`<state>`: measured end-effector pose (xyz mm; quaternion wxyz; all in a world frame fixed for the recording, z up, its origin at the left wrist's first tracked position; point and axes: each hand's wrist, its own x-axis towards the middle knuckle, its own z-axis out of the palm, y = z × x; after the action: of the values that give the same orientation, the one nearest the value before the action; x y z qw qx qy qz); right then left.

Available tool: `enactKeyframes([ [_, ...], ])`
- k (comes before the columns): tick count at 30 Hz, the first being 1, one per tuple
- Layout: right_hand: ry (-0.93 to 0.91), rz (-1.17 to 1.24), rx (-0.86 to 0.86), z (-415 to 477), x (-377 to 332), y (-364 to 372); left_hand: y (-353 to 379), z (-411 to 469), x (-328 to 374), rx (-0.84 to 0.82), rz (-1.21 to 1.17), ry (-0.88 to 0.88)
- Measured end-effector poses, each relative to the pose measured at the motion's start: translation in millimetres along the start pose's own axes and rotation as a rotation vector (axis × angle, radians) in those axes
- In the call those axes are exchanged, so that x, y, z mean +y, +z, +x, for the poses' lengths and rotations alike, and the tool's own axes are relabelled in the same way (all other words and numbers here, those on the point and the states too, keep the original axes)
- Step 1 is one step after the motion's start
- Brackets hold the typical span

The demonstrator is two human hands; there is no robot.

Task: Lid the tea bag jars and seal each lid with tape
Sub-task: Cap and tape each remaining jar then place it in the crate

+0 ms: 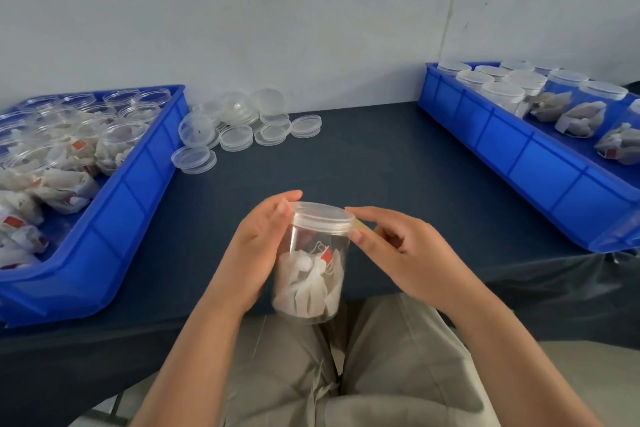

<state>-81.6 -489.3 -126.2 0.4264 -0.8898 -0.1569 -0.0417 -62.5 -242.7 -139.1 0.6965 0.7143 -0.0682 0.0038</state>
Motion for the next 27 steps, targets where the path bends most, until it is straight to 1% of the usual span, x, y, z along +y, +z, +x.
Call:
enactKeyframes([
  [2, 0.012, -0.037, 0.064, -0.5, -1.8, 5.4, 6.9, -2.2, 0.9, -0.012, 0.157, 0.040],
  [3, 0.008, -0.066, 0.088, -1.5, -3.4, 9.3, 12.0, -2.9, 1.2, 0.009, 0.267, 0.053],
  [5, -0.005, -0.130, 0.133, -4.2, -8.0, 18.3, 20.7, -5.0, 1.4, 0.125, 0.422, 0.091],
  [7, -0.017, -0.177, 0.161, -6.5, -13.6, 25.8, 20.7, -7.5, 1.0, 0.207, 0.390, 0.101],
  [8, -0.026, -0.194, 0.173, -7.4, -15.7, 28.4, 18.1, -8.9, 0.6, 0.195, 0.368, 0.113],
  [10, -0.046, -0.219, 0.202, -7.7, -17.9, 31.1, 14.7, -12.0, 0.6, 0.116, 0.360, 0.135],
  [12, -0.054, -0.215, 0.210, -7.2, -18.2, 33.1, 16.8, -11.8, -1.1, 0.115, 0.368, 0.154],
  [15, -0.063, -0.161, 0.148, -3.8, -13.7, 33.1, 17.8, -6.6, -2.3, 0.169, 0.372, 0.171],
  [18, -0.081, -0.160, 0.034, -1.8, -7.1, 19.2, 8.6, -0.9, -2.9, 0.148, 0.393, 0.196],
  [22, -0.043, -0.199, -0.107, -5.3, 2.0, 0.8, 1.1, 2.6, -3.8, 0.106, 0.369, 0.195],
  [25, -0.073, -0.216, -0.077, -4.0, 3.4, -6.2, -3.5, 5.8, -2.0, 0.063, 0.393, 0.197],
  [27, -0.096, -0.295, -0.027, -1.9, 4.1, -10.7, -7.1, 8.0, 0.1, 0.015, 0.419, 0.196],
])
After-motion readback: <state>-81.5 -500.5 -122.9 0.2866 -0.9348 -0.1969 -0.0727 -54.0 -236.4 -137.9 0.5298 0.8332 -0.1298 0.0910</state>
